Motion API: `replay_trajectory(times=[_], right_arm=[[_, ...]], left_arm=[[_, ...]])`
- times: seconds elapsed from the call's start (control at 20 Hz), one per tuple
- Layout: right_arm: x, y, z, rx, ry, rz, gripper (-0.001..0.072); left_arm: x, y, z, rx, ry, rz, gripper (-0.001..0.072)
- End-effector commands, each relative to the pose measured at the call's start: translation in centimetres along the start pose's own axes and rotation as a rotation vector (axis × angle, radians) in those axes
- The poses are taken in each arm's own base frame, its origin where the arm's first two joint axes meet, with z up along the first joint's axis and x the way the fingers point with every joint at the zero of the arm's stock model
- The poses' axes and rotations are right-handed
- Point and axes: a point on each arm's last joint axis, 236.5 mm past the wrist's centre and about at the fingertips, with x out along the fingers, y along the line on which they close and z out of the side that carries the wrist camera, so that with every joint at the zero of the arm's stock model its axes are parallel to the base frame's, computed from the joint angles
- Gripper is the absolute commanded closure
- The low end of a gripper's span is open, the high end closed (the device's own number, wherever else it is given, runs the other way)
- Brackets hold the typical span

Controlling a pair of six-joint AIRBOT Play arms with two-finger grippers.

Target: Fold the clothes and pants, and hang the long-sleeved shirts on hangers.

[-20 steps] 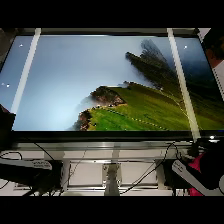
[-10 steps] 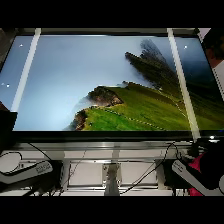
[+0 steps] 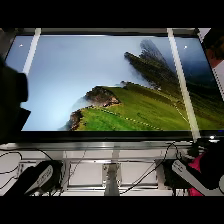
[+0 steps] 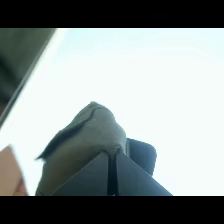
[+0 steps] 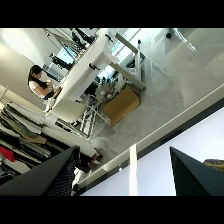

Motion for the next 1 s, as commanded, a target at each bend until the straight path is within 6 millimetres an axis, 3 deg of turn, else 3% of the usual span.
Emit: replay_trajectory(times=[0.0, 0.05, 0.15, 0.2, 0.3, 0.45, 0.6, 0.7, 0.85, 0.95], right_arm=[[0.0, -0.6, -0.8, -0.011, 0.032, -0.025, 0.0082], [0.0, -0.8, -0.7, -0.017, 0.031, -0.036, 0.0206], [0.0, -1.6, -0.8, -0.032, 0.036, -0.067, 0.0675], [0.1, -2.3, -1.0, -0.079, 0.05, -0.091, 0.0683], [0.3, -4.2, -3.4, -0.201, 0.17, -0.131, 0.0682], [1.2, -8.0, -9.5, -0.239, 0.431, -0.192, 0.0683], [2.8, -12.0, -14.9, -0.263, 0.601, -0.283, 0.0683], [3.5, -14.4, -17.1, -0.288, 0.671, -0.346, 0.0683], [4.3, -15.7, -18.2, -0.275, 0.697, -0.359, 0.0684], [4.6, -15.6, -18.1, -0.272, 0.685, -0.355, 0.0683]], left_arm=[[-7.4, -10.1, 4.7, 0.069, -0.234, -0.286, 0.0697], [-9.0, -12.5, 5.0, 0.077, -0.263, -0.358, 0.0697], [-12.3, -17.1, 4.8, 0.122, -0.297, -0.5, 0.0697], [-13.8, -19.3, 4.4, 0.147, -0.304, -0.565, 0.0696], [-16.6, -23.4, 3.0, 0.18, -0.29, -0.701, 0.0696], [-20.3, -27.9, 0.9, 0.262, -0.282, -0.845, 0.0696], [-24.7, -30.8, -0.9, 0.323, -0.298, -0.978, 0.0697], [-27.4, -31.9, -1.5, 0.322, -0.3, -1.052, 0.0697], [-28.7, -32.1, -1.3, 0.268, -0.281, -1.09, 0.0697], [-25.8, -31.5, -0.1, 0.268, -0.307, -0.978, 0.0698]])
